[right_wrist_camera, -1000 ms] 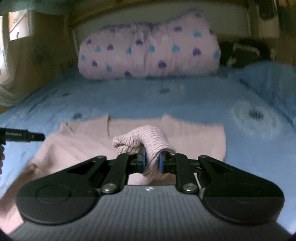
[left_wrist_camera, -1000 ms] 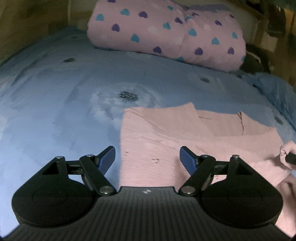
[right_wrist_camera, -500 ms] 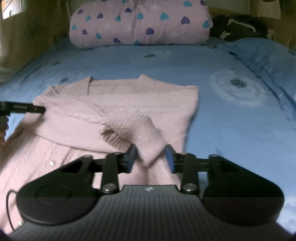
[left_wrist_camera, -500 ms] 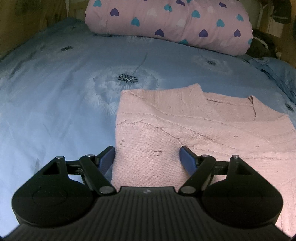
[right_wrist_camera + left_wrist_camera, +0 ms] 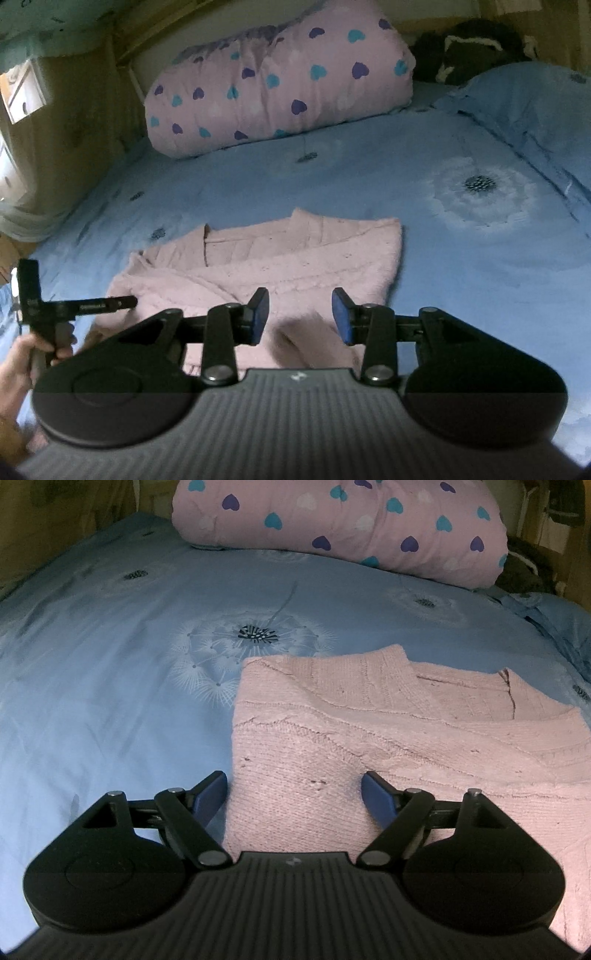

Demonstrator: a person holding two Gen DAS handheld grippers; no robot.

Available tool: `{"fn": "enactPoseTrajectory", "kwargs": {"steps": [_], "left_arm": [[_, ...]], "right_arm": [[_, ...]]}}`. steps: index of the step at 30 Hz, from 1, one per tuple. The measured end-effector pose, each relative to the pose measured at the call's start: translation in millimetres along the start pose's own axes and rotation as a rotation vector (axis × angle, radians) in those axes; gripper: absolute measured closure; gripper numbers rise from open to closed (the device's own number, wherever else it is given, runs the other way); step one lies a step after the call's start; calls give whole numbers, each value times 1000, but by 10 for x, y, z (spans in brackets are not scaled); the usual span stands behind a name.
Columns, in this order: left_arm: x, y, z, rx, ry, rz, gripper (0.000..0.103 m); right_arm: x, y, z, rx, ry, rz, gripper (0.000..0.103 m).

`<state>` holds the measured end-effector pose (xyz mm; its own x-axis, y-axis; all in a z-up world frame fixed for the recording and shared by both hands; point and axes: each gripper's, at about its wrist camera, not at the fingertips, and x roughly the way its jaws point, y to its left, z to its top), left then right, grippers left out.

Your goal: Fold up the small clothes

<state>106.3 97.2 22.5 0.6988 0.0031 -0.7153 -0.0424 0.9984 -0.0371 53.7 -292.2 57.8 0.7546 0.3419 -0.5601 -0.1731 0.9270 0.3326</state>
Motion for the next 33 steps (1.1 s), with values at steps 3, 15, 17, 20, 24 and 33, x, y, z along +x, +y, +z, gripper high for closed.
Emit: {"fn": "enactPoseTrajectory", "kwargs": {"steps": [3,15,17,20,24,33], "left_arm": [[-5,3,0,-4,1,0,19],[-14,-8,-6,1,7,9,19],[-14,-12,-4,0,8,9,18],[-14,-7,-2,-2,9,7,18],[-14,-13,-2,-2,9,9,18],[-10,-21,-1,2,8,13,18]], "right_arm": [[125,54,-12,-4,23,5,63],[221,251,-475,-142,208,41,63],[212,267,-521,-159,241,42,63],[161,304,-529,-179,270,61,63],[-14,344,-393,-211,199,102,63],[371,178,110,-79,102,-36,63]]}}
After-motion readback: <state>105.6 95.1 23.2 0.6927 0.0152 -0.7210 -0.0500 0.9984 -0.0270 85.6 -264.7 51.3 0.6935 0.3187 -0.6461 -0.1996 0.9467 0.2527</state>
